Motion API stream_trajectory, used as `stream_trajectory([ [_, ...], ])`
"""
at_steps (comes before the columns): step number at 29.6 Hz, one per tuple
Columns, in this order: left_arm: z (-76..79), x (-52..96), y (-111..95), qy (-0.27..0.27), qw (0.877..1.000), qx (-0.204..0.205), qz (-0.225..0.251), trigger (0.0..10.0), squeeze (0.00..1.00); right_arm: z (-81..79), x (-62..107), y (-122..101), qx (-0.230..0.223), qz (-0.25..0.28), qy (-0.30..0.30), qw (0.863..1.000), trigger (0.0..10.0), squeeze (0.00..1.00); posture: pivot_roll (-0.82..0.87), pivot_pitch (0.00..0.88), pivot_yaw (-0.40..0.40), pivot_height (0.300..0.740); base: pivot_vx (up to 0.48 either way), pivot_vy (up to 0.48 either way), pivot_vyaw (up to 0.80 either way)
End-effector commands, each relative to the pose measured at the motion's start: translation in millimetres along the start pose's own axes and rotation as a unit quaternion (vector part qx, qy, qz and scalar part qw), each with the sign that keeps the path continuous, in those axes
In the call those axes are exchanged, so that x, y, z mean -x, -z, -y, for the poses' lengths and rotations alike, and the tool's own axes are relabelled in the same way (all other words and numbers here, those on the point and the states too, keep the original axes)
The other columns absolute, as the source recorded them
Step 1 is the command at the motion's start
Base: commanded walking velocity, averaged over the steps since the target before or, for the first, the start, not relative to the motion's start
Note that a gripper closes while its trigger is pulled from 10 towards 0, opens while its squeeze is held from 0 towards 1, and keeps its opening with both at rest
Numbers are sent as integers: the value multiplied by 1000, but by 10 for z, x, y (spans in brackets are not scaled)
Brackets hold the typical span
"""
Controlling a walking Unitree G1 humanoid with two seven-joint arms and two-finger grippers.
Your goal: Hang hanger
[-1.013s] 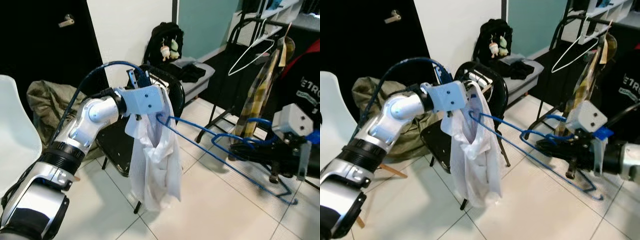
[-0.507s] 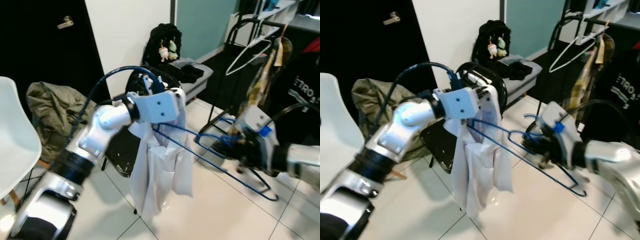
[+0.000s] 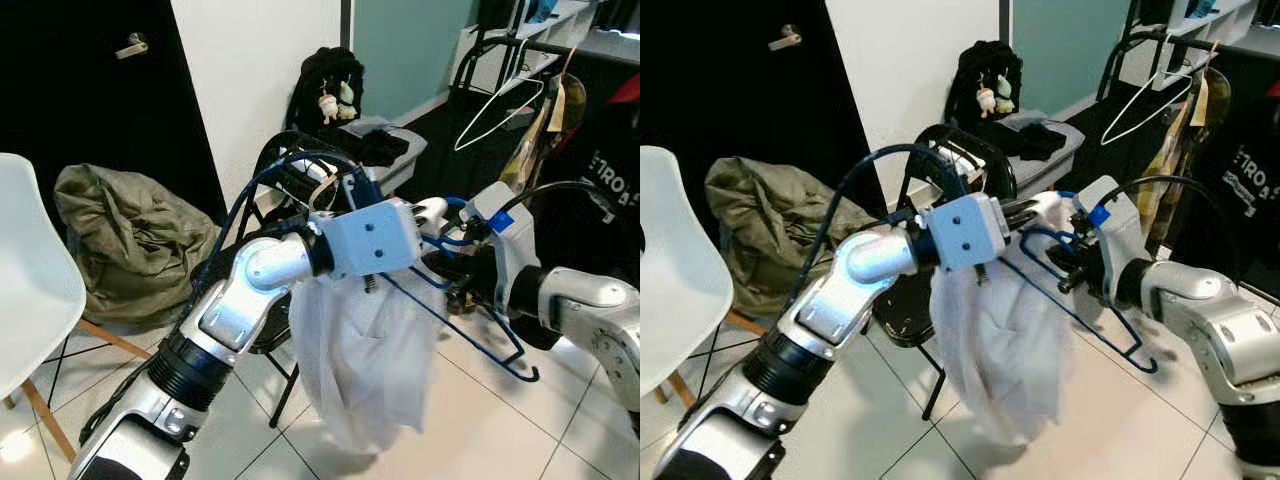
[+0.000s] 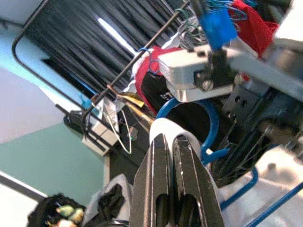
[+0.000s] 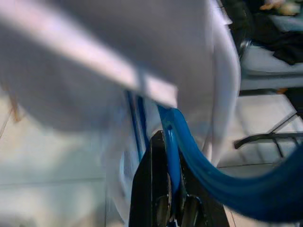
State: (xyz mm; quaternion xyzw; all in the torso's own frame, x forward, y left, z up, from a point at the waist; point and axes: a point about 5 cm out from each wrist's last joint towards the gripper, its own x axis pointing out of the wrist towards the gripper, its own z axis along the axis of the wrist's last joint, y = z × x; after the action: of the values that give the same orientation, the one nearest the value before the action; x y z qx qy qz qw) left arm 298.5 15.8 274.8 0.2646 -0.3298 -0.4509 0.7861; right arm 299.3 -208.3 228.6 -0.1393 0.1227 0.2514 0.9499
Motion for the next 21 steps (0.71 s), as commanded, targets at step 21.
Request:
stream_trajectory([
  [21, 132, -161, -197, -53, 982, 175, 40, 10000, 0, 91, -185, -221, -46, 85, 122, 988, 10000, 0, -68, 35, 53, 740, 0, 0, 0],
])
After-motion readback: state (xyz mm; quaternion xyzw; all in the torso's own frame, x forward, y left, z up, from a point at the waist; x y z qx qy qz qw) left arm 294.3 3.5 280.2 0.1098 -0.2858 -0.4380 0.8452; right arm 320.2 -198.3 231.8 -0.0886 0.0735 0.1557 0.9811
